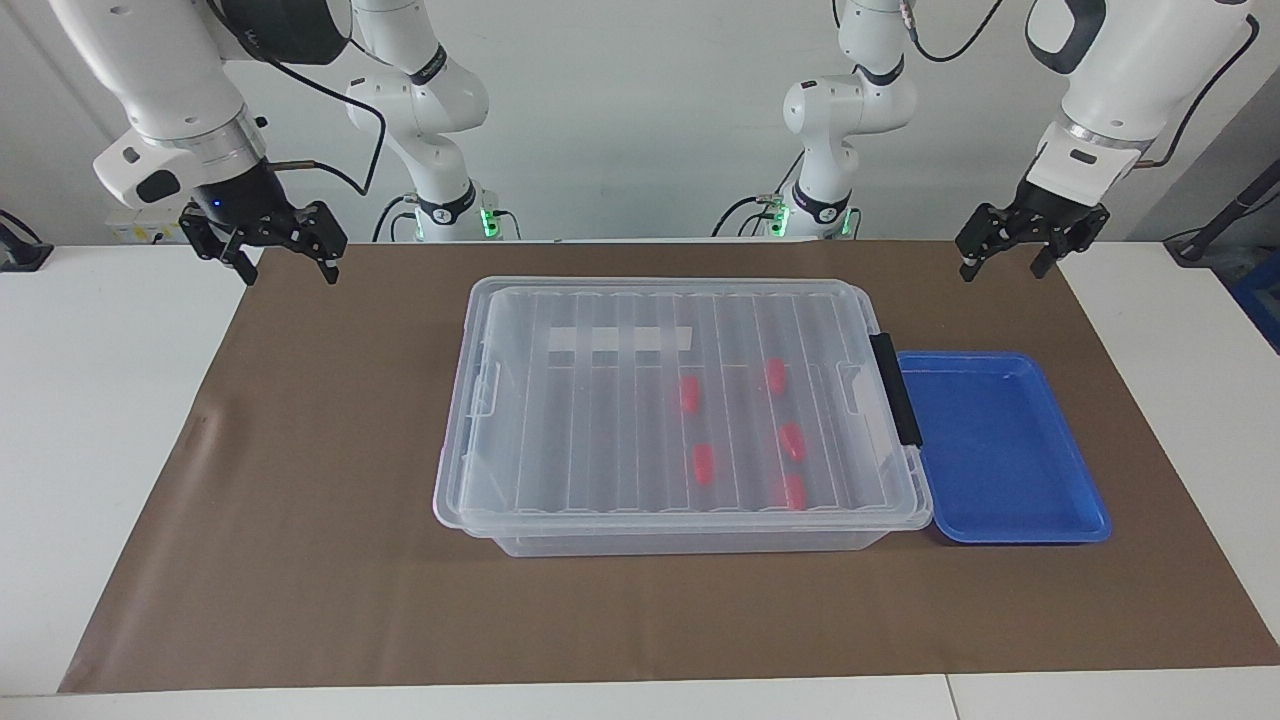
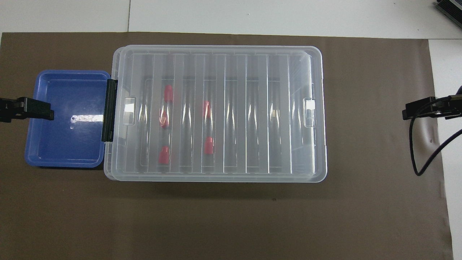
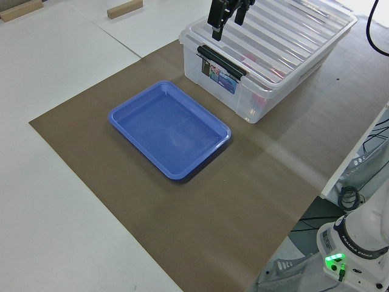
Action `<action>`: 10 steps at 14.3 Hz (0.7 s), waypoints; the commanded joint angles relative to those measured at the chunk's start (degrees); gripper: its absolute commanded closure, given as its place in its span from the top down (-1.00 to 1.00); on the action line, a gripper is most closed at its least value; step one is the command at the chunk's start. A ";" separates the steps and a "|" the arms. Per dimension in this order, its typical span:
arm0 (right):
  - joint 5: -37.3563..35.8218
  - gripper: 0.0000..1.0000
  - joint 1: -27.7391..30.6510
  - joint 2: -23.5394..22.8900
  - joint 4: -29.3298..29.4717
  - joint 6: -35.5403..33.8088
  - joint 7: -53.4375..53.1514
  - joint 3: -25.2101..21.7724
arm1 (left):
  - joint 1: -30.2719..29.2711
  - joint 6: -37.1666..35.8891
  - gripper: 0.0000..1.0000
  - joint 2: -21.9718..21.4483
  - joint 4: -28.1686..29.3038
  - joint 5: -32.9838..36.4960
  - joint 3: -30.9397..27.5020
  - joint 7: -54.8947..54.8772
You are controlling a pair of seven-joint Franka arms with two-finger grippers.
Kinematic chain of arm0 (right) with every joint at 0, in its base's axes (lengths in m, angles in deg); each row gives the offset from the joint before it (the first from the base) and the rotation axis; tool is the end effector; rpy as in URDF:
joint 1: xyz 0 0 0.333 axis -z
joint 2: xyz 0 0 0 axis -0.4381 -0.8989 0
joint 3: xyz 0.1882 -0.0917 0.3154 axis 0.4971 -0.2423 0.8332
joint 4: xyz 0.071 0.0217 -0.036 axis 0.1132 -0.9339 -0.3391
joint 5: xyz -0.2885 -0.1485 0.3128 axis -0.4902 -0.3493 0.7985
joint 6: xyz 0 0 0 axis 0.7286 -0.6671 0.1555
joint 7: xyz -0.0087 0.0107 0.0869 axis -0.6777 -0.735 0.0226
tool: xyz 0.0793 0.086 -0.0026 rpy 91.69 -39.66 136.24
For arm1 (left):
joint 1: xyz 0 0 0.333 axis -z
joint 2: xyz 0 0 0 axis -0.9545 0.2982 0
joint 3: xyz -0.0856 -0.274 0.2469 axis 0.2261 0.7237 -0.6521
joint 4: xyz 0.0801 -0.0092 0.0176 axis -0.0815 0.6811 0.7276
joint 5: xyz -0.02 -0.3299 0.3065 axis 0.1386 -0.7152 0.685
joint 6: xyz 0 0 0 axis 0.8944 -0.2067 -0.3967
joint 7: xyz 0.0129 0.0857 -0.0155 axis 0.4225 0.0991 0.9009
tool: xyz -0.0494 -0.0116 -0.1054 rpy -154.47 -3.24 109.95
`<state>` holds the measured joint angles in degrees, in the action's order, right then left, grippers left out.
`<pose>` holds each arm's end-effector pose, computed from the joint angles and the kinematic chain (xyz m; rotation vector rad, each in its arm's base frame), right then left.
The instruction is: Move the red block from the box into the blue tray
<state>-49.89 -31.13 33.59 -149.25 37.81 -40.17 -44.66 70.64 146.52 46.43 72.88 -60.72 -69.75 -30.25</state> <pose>0.6143 -0.0194 0.6810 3.1301 -0.0130 0.0209 0.6010 -0.0231 0.6763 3.1277 -0.0200 0.0709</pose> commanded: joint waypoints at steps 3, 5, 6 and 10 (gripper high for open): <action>0.99 1.00 0.22 0.95 -1.04 0.10 -1.31 0.34 | 0.43 1.71 1.00 -2.14 2.70 -0.88 -0.60 0.08; 1.08 1.00 0.22 0.95 -1.04 0.53 -1.48 0.34 | 0.43 1.62 1.00 -2.14 2.70 -0.88 -0.60 0.08; 1.08 1.00 0.14 1.04 -1.65 1.23 -1.92 0.34 | 0.43 1.62 1.00 -2.14 2.70 -0.88 -0.60 0.08; 1.08 1.00 -1.96 1.92 -5.52 6.42 -2.19 0.69 | 0.43 1.62 1.00 -2.14 2.70 -0.88 -0.60 0.08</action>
<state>-49.65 -31.68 33.65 -151.15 41.54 -40.73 -44.60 70.64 146.55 46.40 72.92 -60.72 -69.75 -30.25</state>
